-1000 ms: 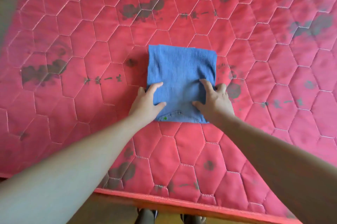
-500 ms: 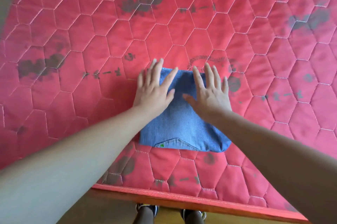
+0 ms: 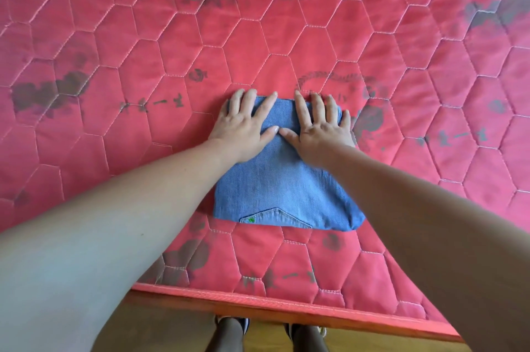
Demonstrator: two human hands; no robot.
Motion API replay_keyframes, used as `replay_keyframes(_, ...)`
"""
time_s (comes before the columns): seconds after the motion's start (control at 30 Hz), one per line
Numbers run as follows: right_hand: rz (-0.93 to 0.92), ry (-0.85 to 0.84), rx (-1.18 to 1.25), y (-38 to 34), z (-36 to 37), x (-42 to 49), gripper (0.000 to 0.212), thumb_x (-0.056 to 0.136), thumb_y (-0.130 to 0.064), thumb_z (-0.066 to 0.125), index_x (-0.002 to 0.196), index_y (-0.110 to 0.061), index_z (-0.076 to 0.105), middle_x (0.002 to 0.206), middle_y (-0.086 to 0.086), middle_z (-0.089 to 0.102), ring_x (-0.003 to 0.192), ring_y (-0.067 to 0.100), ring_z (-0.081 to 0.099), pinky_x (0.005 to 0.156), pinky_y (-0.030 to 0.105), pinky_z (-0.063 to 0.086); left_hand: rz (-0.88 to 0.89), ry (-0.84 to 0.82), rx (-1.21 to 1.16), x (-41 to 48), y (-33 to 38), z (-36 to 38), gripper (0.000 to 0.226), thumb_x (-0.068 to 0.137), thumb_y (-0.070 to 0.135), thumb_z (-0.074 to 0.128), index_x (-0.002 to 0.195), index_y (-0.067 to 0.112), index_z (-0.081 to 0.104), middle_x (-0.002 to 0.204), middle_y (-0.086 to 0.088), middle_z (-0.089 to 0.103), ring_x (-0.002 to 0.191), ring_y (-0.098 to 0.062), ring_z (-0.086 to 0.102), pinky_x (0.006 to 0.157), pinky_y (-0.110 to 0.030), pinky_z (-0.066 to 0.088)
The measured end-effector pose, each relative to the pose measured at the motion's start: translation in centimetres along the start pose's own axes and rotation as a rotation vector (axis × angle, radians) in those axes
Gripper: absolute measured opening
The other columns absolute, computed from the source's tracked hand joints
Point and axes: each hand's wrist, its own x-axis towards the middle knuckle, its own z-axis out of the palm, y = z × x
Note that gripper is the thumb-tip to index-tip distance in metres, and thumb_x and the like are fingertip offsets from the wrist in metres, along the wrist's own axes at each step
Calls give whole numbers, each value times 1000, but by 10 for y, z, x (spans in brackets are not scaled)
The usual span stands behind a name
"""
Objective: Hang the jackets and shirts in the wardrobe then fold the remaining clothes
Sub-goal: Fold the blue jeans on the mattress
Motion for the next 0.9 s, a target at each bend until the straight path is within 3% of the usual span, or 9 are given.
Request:
replay_keyframes(0.13,-79,53,-105,2,-2,-28,84,95,-74,21,159,-28,-8,149,9,29,139,33,26,111,56,29,35,-84,-14,-20,5,-14,72,94,64,41,155,32,19,138,-7,37,125,-32,38,103,-48,41)
replay_keyframes(0.27,-103,-8,-155,0,-2,-69,95,88,-73,48,159,-24,7,140,10,40,131,32,36,102,49,33,72,-222,-98,-59,5,-24,70,90,58,60,146,28,31,127,-5,43,118,-30,44,97,-45,44)
replay_keyframes(0.37,-95,-75,-165,-1,-9,-83,80,82,-73,59,137,-17,42,132,7,49,124,30,41,97,47,34,42,-373,-170,-73,8,-28,67,85,55,71,135,20,44,123,-5,45,120,-29,46,100,-43,43)
replay_keyframes(0.47,-115,-196,-122,0,-13,-88,67,80,-67,66,123,-15,58,124,5,54,122,29,43,97,46,35,-5,-471,-231,-79,15,-28,62,78,53,77,124,18,54,121,-4,45,121,-27,44,99,-39,42)
replay_keyframes(0.63,-137,-448,83,3,-11,-99,49,81,-45,73,114,-13,56,114,10,57,102,32,58,78,34,47,22,-592,-254,-90,24,-26,55,74,45,78,117,19,56,119,-1,41,119,-22,41,97,-39,45)
replay_keyframes(0.73,-145,-503,113,3,-26,-101,40,81,-37,74,99,-17,44,93,5,54,86,30,55,65,31,41,17,-677,-291,-89,23,-44,37,76,36,75,102,22,52,90,4,52,85,-20,54,66,-32,42)
replay_keyframes(0.8,-148,-503,129,1,-47,-97,39,79,-31,73,97,-18,40,84,2,49,84,30,54,63,32,40,4,-720,-334,-82,18,-65,30,76,31,74,92,25,49,75,5,53,65,-16,50,54,-31,35)
replay_keyframes(0.9,-193,-364,58,0,-99,-80,37,79,-31,70,98,-20,41,87,3,50,86,30,54,68,33,44,-18,-610,-386,-61,9,-113,32,75,26,74,94,25,48,75,2,57,61,-18,50,50,-29,36)
